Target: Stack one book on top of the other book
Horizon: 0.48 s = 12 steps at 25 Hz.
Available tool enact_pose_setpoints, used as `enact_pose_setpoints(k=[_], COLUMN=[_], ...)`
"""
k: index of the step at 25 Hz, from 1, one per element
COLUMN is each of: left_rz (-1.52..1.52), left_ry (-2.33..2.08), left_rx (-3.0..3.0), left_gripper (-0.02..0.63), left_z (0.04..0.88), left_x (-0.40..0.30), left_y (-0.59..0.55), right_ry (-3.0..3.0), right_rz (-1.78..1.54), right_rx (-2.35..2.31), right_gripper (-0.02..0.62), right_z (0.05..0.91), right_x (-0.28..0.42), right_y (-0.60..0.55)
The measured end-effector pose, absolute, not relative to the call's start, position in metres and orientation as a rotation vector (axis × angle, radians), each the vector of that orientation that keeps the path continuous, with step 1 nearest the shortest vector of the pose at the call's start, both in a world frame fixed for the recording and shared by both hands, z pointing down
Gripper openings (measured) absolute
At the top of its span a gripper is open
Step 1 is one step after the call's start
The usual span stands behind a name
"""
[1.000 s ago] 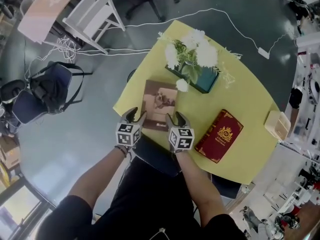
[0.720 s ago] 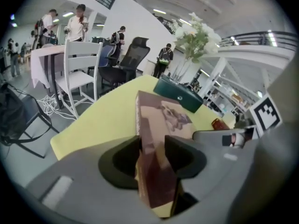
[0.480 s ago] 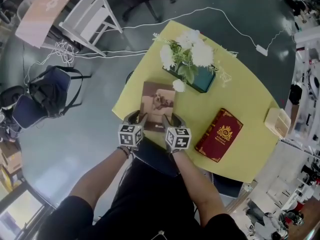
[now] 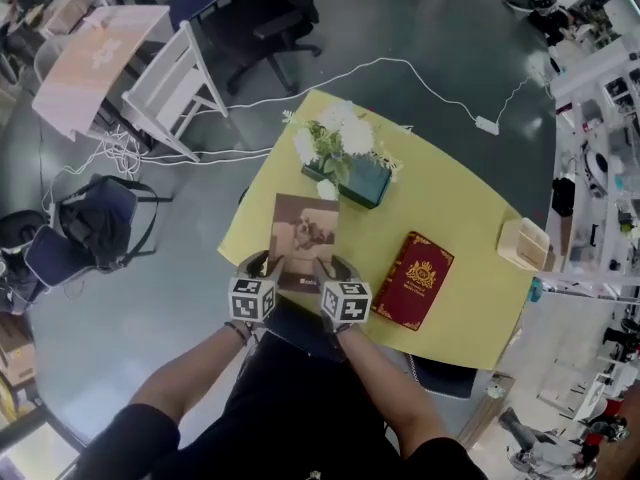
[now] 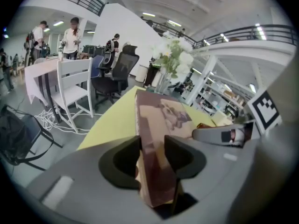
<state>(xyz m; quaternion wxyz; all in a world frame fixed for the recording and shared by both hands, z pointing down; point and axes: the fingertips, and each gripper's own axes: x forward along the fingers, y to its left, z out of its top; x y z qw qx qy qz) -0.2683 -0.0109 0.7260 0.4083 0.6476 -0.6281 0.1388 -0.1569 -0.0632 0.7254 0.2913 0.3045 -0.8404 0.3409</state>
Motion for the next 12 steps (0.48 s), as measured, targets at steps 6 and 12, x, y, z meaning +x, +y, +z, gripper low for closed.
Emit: enact_pose_setpoints(k=[6, 12], left_rz=[0.327, 0.270], left_ry=[-1.579, -1.547], left_rx=[1.767, 1.806], left_gripper=[0.179, 0.179], left_z=[0.661, 0.611], left_x=[-0.233, -0.180], left_y=[-0.036, -0.029], right_ry=[-2.293, -2.327], right_rz=[0.879, 0.900], right_rx=[0.955, 1.028], right_gripper=[0.167, 0.164], right_z=[0.655, 0.604], right_x=[-0.118, -0.062], right_y=[-0.078, -0.067])
